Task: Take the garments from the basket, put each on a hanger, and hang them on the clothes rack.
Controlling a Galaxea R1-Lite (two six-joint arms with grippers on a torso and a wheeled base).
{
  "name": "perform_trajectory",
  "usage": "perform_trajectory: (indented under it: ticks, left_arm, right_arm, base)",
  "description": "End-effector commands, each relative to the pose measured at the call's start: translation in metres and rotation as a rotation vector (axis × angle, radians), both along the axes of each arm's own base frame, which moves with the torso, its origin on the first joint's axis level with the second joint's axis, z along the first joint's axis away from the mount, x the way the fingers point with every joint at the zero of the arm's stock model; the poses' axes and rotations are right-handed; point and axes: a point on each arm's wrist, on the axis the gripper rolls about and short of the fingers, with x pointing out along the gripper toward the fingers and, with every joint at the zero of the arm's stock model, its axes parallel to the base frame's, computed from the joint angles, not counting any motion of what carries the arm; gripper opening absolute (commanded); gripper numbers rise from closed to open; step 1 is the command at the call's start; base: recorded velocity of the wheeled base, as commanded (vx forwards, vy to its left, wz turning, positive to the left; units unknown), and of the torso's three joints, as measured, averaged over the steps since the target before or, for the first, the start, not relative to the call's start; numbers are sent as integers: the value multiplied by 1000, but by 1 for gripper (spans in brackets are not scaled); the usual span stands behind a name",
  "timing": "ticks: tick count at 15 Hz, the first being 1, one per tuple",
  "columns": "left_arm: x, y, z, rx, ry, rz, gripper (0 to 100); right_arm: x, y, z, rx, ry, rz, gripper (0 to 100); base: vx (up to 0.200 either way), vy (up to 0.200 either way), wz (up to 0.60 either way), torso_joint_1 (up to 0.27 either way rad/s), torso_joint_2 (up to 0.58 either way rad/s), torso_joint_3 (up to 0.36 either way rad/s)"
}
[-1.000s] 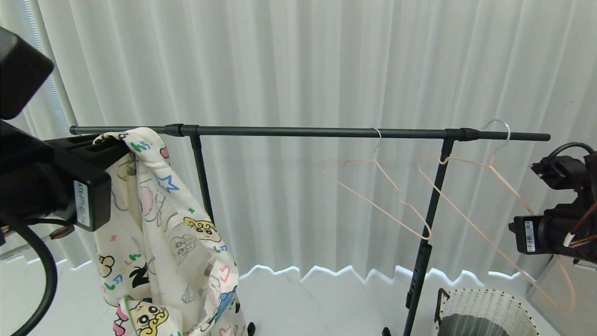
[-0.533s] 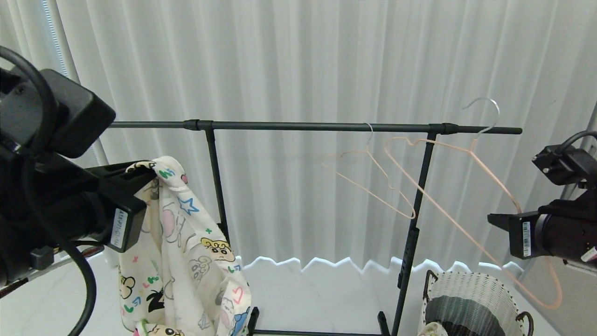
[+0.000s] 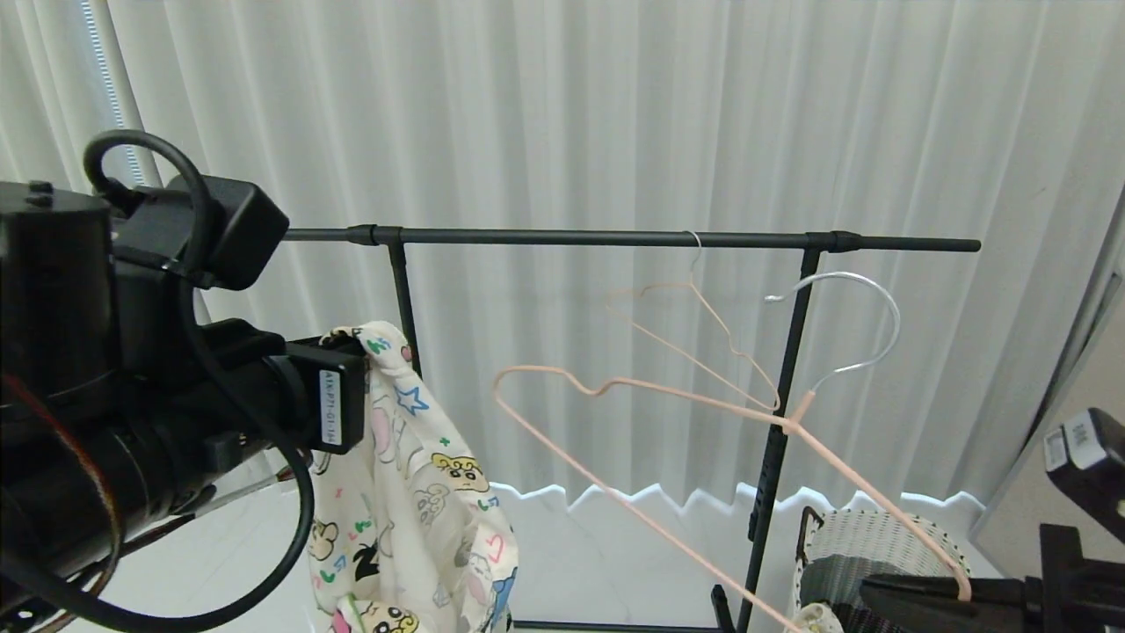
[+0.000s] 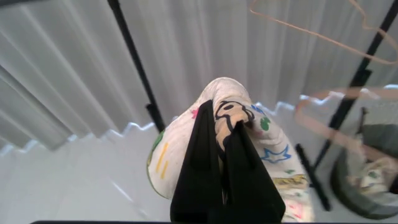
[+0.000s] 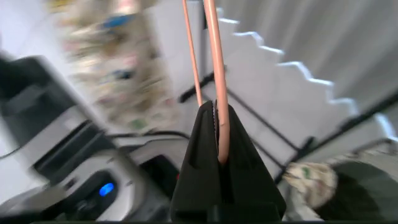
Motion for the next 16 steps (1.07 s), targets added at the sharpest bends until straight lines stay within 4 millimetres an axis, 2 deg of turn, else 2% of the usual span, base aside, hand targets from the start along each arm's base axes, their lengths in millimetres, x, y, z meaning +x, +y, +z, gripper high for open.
perform_trajectory:
  ticks: [1,4,16]
  left_arm:
    - [8,-12,-5,-28,32,-4,0]
    - [8,-14,-5,-69,37,1,0]
    - [16,-12,-10,-25,26,120,0]
  right_arm:
    - [-13,1,1,44,7,81,0]
    - [-12,6,0,36,15,87,0]
    - [-20,8,1,40,16,149,0]
  base:
    - [0,0,0,0,0,0]
    - [0,0,0,0,0,0]
    - [0,0,0,0,0,0]
